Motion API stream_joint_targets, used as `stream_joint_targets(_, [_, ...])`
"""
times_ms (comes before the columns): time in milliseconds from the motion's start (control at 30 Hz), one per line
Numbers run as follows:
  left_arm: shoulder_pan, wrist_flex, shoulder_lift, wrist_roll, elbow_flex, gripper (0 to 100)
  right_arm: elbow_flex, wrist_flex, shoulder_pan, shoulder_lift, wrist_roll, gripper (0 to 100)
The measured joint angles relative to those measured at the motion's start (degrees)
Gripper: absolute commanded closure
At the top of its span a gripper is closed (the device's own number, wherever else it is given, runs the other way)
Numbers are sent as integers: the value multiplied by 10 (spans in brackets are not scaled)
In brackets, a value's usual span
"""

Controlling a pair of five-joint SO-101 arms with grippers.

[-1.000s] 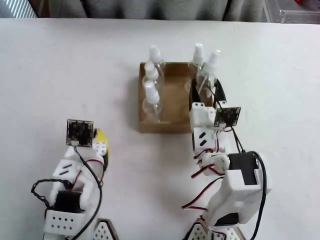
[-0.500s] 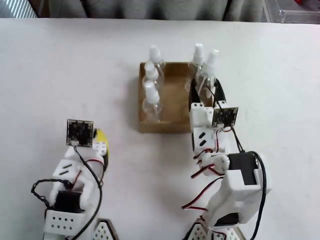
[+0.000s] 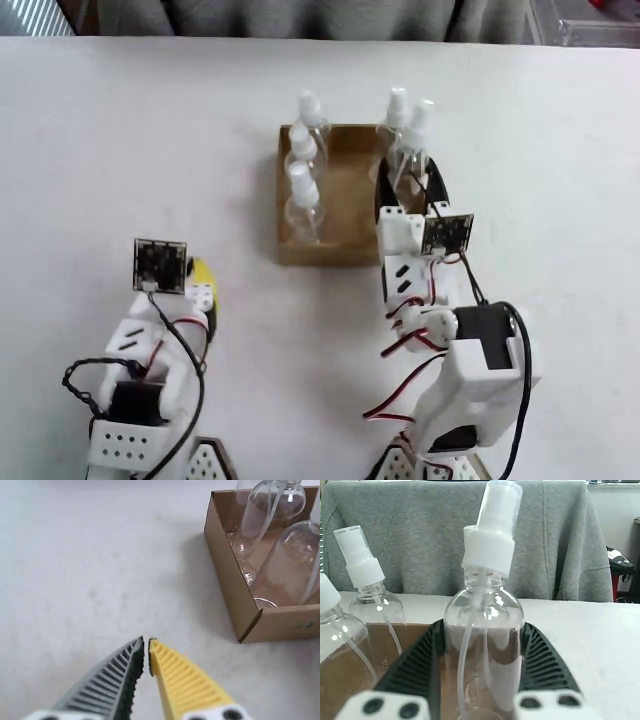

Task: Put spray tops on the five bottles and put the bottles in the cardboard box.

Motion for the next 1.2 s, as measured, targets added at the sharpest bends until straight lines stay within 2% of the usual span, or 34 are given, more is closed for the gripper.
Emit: stream_joint_targets(1200, [0,0,0,0,0,978,21,31,-10,0,3,976])
